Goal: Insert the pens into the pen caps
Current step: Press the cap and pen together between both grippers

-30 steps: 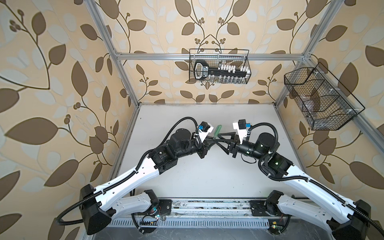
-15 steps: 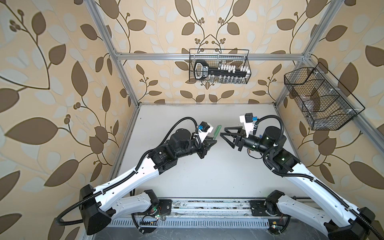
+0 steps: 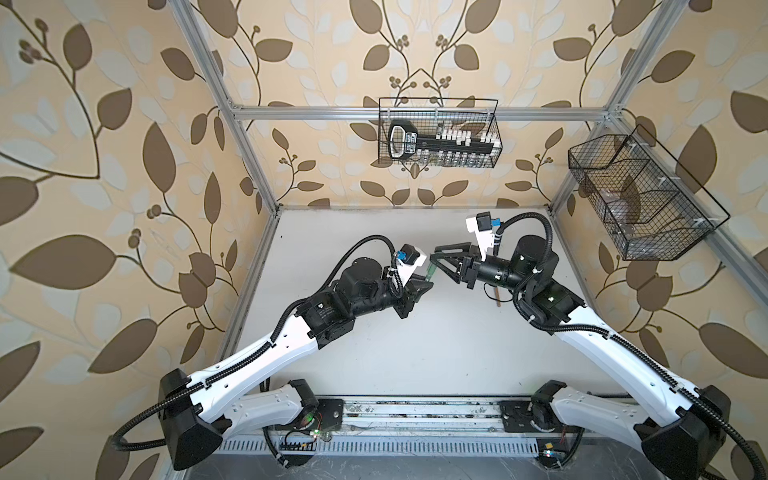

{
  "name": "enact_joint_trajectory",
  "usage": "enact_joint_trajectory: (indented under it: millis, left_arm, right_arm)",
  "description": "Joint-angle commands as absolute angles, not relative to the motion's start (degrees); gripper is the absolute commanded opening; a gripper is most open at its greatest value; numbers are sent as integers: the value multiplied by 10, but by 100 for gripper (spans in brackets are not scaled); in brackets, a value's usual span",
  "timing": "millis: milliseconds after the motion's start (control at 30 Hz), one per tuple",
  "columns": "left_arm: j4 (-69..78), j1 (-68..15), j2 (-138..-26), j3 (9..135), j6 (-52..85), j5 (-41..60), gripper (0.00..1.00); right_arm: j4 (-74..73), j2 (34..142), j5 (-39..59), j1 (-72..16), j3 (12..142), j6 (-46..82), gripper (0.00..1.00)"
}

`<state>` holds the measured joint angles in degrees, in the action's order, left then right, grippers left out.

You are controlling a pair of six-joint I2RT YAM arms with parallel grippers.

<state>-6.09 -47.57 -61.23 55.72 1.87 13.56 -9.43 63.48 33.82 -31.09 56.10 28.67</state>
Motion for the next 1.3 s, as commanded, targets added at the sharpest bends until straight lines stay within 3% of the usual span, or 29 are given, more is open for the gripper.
enact_joint_trajectory:
  millis: [0,133,233,633,900,1267]
  left_arm:
    - [-43,-474,-599,559,20,149,15]
    - [-24,-474,-597,558,13,133,15]
    - [-14,-474,-597,567,6,120,13]
    - [46,-474,-601,587,-11,91,0]
    - [64,-474,-601,591,-22,87,0]
    - [87,-458,-627,666,-79,71,0]
  right_arm:
    - [-108,646,358,-311,574,291,32]
    - [-113,653,366,-319,564,296,17]
    - [-113,651,363,-326,551,298,13]
    - [-139,643,348,-350,485,326,6]
    - [-144,650,346,-366,463,334,0]
    - [-172,677,342,-408,391,366,0]
